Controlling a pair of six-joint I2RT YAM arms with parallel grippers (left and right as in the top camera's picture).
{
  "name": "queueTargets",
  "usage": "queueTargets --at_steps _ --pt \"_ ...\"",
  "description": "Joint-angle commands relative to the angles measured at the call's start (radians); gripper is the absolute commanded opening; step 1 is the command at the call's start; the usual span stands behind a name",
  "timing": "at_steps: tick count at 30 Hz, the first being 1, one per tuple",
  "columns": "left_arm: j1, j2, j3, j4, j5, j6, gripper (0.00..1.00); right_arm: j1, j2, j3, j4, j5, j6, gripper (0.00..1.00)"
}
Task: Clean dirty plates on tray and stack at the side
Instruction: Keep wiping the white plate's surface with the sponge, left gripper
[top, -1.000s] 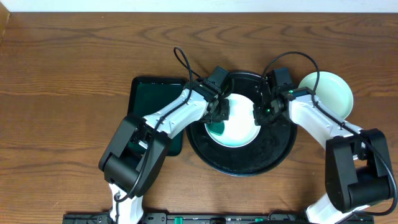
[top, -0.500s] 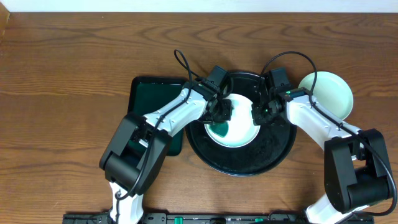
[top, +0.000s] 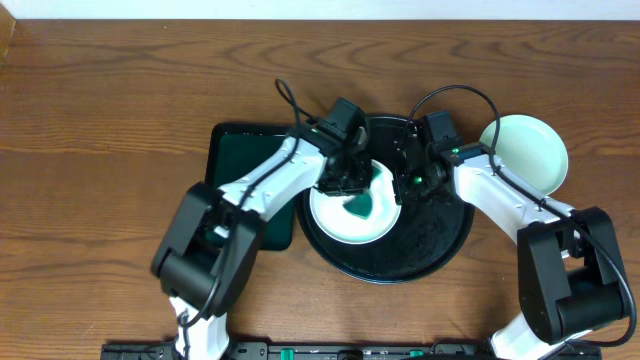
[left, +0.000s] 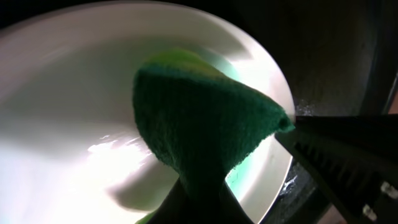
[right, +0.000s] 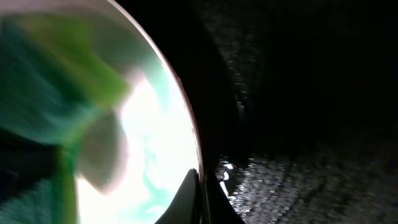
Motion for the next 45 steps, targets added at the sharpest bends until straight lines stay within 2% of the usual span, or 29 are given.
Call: queueTargets --at_steps 1,6,9,12,15,20,23,27,29,45 --pt "0.013 -0.084 0.034 -0.042 -0.132 0.030 0.07 -0.016 -0.013 -0.005 0.002 -0.096 0.008 0.01" --pt "0.012 -0.094 0.031 -0.098 -0.233 0.050 0.08 -0.024 -0.013 -0.005 0.005 -0.099 -0.004 0.02" --pt "0.011 -0.094 0.015 -0.098 -0.259 0.050 0.07 -0.024 -0.013 -0.005 0.005 -0.060 -0.019 0.07" --pt "0.008 -0.094 0.000 -0.090 -0.289 0.046 0.07 -0.022 -0.013 -0.006 0.001 -0.026 -0.019 0.01" --pt "0.004 -0.094 -0.004 -0.091 -0.311 0.046 0.07 -0.012 -0.013 -0.006 0.001 -0.025 -0.019 0.01" --pt "0.002 -0.089 -0.005 -0.091 -0.329 0.045 0.08 0.000 -0.013 -0.006 0.000 0.024 -0.019 0.02" --pt "0.001 -0.086 -0.010 -0.090 -0.332 0.045 0.07 0.000 -0.013 -0.007 -0.001 0.027 -0.019 0.05" --pt "0.001 -0.086 -0.011 -0.091 -0.332 0.045 0.08 0.004 -0.013 -0.007 0.002 0.027 -0.019 0.16" --pt "0.001 -0.086 -0.011 -0.091 -0.332 0.045 0.07 0.004 -0.013 -0.007 0.002 0.027 -0.019 0.17" --pt "-0.011 -0.086 -0.011 -0.095 -0.332 0.046 0.08 0.004 0.005 -0.008 0.028 0.023 -0.019 0.14"
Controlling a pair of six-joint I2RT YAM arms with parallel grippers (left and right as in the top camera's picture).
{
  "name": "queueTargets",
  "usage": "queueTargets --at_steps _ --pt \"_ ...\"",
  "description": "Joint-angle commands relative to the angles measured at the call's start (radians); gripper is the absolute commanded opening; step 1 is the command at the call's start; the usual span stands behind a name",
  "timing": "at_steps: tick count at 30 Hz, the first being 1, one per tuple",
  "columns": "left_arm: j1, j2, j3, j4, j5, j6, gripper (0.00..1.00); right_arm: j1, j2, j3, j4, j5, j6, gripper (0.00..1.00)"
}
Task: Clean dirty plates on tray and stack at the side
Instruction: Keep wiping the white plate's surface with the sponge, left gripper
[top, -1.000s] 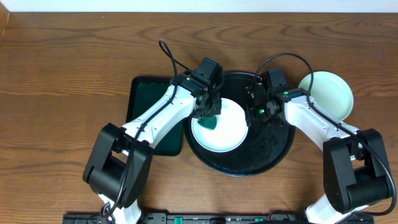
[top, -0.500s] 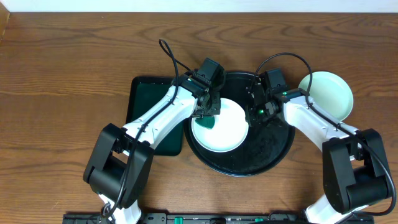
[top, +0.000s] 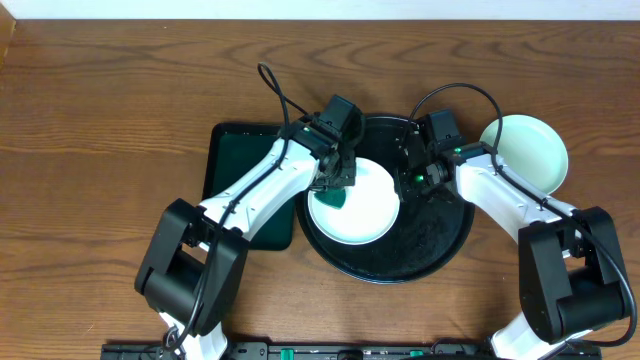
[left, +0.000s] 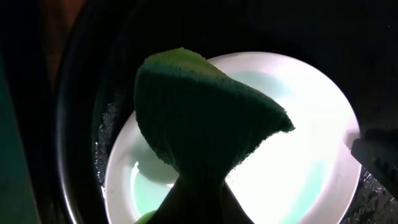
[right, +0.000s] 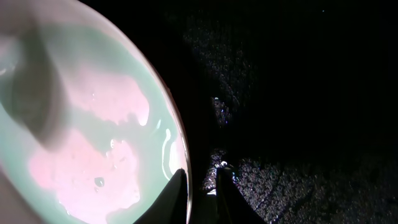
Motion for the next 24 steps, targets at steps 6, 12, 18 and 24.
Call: queueTargets --at_steps 6,12,18,24 --pt "-0.003 -0.003 -0.011 0.000 -0.013 0.016 0.07 0.011 0.006 -0.014 0.017 0.005 -0.008 0.10" --pt "-0.003 -0.003 -0.011 0.000 -0.013 0.016 0.07 0.013 0.006 -0.032 0.045 -0.008 -0.008 0.09" --pt "-0.003 -0.003 -0.011 0.000 -0.013 0.016 0.07 0.019 0.006 -0.032 0.045 -0.009 -0.008 0.07" --pt "-0.003 -0.003 -0.011 0.000 -0.013 0.016 0.07 0.021 0.006 -0.033 0.046 -0.009 -0.008 0.05"
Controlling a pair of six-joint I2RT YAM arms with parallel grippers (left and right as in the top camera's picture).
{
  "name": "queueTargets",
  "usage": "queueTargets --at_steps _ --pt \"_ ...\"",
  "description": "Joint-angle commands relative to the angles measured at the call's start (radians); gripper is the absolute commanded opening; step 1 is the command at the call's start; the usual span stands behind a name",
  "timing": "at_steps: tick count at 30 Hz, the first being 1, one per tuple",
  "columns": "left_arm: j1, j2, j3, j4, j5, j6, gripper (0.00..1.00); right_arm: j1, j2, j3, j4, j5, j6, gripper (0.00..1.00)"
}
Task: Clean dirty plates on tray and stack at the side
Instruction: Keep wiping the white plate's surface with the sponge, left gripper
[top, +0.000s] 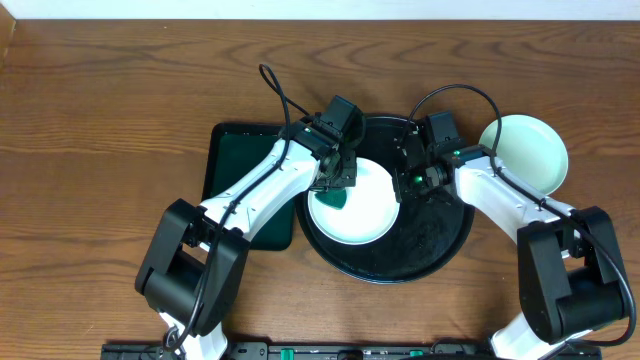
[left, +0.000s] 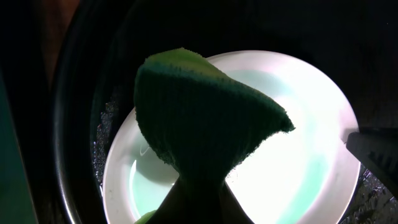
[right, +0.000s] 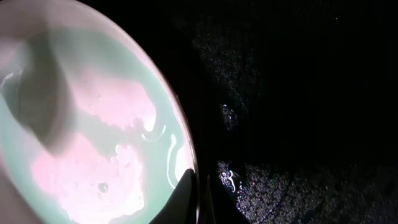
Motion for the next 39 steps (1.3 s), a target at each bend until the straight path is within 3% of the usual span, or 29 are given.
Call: queueTargets --at_steps 1,17,23,39 --pt "-0.001 -0.003 -0.011 0.000 -0.013 0.016 0.07 0.020 0.006 -0.013 0.003 0.005 -0.008 0.06" --pt "-0.001 -0.003 -0.011 0.000 -0.019 0.016 0.07 0.022 0.006 -0.034 0.040 0.005 0.005 0.01" --pt "-0.001 0.002 -0.019 0.000 -0.098 -0.055 0.07 0.022 0.006 -0.034 0.040 0.005 0.005 0.01" --pt "-0.056 0.092 -0.045 0.027 -0.052 -0.117 0.07 0.022 0.006 -0.034 0.040 0.005 0.005 0.01"
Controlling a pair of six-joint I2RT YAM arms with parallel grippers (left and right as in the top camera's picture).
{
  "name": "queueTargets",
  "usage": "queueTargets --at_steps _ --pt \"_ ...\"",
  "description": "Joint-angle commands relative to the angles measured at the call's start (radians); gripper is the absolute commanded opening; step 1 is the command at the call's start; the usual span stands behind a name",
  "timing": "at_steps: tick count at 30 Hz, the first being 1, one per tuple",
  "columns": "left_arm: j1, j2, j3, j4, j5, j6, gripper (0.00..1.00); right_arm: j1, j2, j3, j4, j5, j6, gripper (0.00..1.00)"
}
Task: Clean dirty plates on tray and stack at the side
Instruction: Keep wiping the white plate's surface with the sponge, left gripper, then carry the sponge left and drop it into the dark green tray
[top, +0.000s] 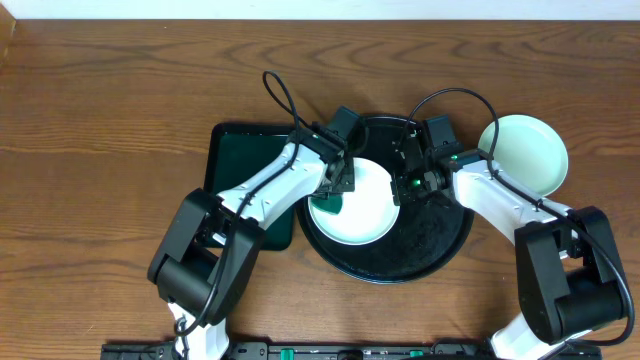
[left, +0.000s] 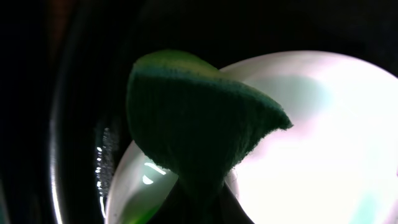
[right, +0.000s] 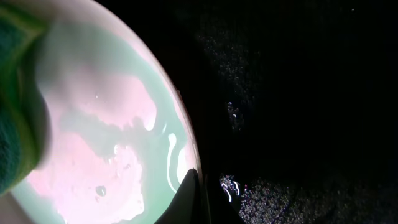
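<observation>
A pale green plate (top: 358, 205) lies in the round black tray (top: 430, 245), wet and streaked in the right wrist view (right: 112, 155). My left gripper (top: 338, 186) is shut on a green sponge (left: 193, 118) over the plate's left part (left: 311, 137). On the plate's right rim my right gripper (top: 403, 184) is shut, one finger (right: 186, 196) lying on the inside. A second pale green plate (top: 527, 152) sits on the table to the right.
A dark green rectangular tray (top: 235, 180) lies left of the round tray, partly under my left arm. The brown wooden table (top: 100, 120) spreads around. Cables loop above both wrists.
The sponge sits lower and closer to the plate's left edge; it now shows at the left edge of the right wrist view. My right gripper keeps its hold on the rim.
At first the sponge lay on the plate's middle with my right gripper on the rim. Then the sponge was at the plate's upper left, lifted off, leaving wet streaks. It stayed there, and now it is down at the plate's left edge.
</observation>
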Motion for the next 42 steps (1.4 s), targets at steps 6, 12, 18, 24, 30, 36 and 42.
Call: queueTargets --at_steps 6,12,18,24,30,36,42 --pt "-0.088 0.030 -0.009 0.029 0.076 -0.048 0.07 0.009 0.006 -0.005 0.003 0.002 0.003 0.01" --pt "-0.107 0.029 -0.009 0.076 0.122 -0.073 0.07 0.009 0.006 -0.005 0.003 0.002 0.003 0.01" --pt "-0.102 0.019 -0.001 0.111 0.145 -0.072 0.07 0.009 0.006 -0.005 0.003 0.002 0.003 0.01" --pt "-0.079 -0.032 0.001 0.134 0.100 -0.072 0.07 0.009 0.006 -0.005 0.002 0.002 0.003 0.01" --pt "-0.071 -0.084 0.001 0.133 0.033 -0.069 0.07 0.009 0.006 -0.005 0.003 0.002 0.003 0.01" --pt "-0.073 -0.084 -0.003 0.123 0.028 -0.069 0.07 0.009 0.006 -0.005 0.002 0.002 0.003 0.01" --pt "-0.073 -0.082 -0.011 0.101 0.030 -0.035 0.07 0.009 0.006 -0.005 0.002 0.002 0.003 0.01"
